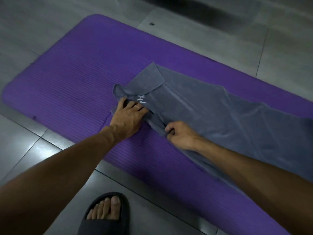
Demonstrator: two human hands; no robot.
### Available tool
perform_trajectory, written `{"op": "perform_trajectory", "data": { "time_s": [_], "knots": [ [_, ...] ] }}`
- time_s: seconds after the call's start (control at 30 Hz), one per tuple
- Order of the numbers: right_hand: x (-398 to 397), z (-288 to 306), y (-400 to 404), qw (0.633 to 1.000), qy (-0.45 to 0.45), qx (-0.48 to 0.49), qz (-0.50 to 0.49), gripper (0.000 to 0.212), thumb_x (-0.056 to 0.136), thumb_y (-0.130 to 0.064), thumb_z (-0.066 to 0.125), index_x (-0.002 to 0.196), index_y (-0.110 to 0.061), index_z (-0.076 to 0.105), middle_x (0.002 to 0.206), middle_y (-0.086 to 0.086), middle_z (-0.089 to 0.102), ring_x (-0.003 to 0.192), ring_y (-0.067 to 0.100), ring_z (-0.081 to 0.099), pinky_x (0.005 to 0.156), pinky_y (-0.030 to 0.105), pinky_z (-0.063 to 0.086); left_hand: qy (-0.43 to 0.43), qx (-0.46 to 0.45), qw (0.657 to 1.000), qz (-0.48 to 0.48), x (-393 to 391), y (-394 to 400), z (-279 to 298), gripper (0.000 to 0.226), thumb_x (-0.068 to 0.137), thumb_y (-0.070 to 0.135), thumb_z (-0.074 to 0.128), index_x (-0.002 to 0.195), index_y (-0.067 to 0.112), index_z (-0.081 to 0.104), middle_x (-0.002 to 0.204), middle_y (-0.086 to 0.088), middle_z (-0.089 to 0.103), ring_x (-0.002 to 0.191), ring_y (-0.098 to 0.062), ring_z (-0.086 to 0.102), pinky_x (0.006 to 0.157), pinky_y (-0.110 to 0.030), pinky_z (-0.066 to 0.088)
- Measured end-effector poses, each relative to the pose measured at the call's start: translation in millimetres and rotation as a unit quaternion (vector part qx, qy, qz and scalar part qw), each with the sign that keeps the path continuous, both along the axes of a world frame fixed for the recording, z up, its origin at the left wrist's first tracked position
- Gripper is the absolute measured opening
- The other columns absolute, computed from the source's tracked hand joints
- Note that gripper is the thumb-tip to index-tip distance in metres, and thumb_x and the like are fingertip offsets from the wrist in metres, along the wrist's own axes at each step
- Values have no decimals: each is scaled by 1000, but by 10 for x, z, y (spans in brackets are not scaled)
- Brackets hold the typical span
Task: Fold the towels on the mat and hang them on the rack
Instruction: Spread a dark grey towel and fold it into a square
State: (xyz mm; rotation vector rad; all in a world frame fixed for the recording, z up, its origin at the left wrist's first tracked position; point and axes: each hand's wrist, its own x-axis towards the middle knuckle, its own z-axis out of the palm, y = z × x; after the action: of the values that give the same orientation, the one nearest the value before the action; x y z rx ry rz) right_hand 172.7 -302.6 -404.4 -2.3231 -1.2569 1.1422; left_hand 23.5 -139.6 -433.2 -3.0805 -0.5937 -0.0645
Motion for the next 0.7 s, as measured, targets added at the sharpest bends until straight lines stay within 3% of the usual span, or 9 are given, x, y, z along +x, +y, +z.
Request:
{"op": "perform_trajectory", "data": {
  "time_s": [0.07,0.13,0.2,0.27,0.37,0.47,0.57,0.63,0.7],
  "knots": [
    [60,56,-59,993,112,16,-40,17,89,-8,61,101,-14,70,73,-10,61,64,1,54,60,8,41,-15,-32,999,-37,-7,78,130,33,71,22,50,99,20,67,88,1,69,90,-25,65,100,-45,35],
    [74,105,-145,981,193,-8,-5,13,88,-5,65,95,-15,71,69,-11,62,60,0,55,58,11,43,17,-117,991,-69,-143,100,268,38,66,32,41,94,21,65,79,2,68,80,-25,65,89,-37,42],
    [62,102,-144,978,193,-32,72,9,88,-10,66,93,-14,73,71,-8,66,62,1,58,62,17,48,76,-151,983,-74,-336,82,323,42,62,42,44,94,25,65,85,5,68,86,-22,64,90,-36,42],
    [104,31,54,991,98,17,90,11,86,-15,67,96,-17,71,77,-7,67,66,3,58,72,24,51,33,-149,988,-32,-539,58,275,46,63,50,52,100,26,66,103,5,64,100,-20,59,96,-43,41],
    [247,-70,592,982,-88,132,101,27,84,-18,63,111,-20,63,99,-1,62,87,17,62,84,34,52,-87,-166,971,147,-714,17,174,75,64,55,59,127,15,54,131,-7,49,119,-32,48,97,-51,42],
    [261,-210,1125,943,-206,157,207,48,85,-22,58,132,-21,50,123,1,46,109,24,51,88,39,48,-7,-180,920,349,-819,71,50,90,66,56,67,136,5,42,145,-15,33,134,-36,32,109,-50,33],
    [216,-324,1473,911,-309,155,226,50,85,-20,55,135,-19,51,132,2,46,115,25,41,91,37,34,-32,-219,897,383,-845,43,-70,45,73,40,68,104,10,58,123,-10,51,114,-32,50,95,-41,42],
    [215,-345,1638,906,-330,169,202,38,87,-21,53,124,-17,60,125,2,51,113,24,42,87,36,29,-89,-226,893,379,-800,-6,-56,13,80,24,58,87,15,53,96,-5,57,93,-31,57,77,-36,40],
    [249,-311,1769,908,-331,169,194,28,90,-22,51,114,-16,64,118,4,56,110,25,46,85,36,28,-133,-264,862,411,-759,-15,5,8,90,19,51,88,17,43,82,-6,58,79,-31,57,67,-35,38]
  ]
}}
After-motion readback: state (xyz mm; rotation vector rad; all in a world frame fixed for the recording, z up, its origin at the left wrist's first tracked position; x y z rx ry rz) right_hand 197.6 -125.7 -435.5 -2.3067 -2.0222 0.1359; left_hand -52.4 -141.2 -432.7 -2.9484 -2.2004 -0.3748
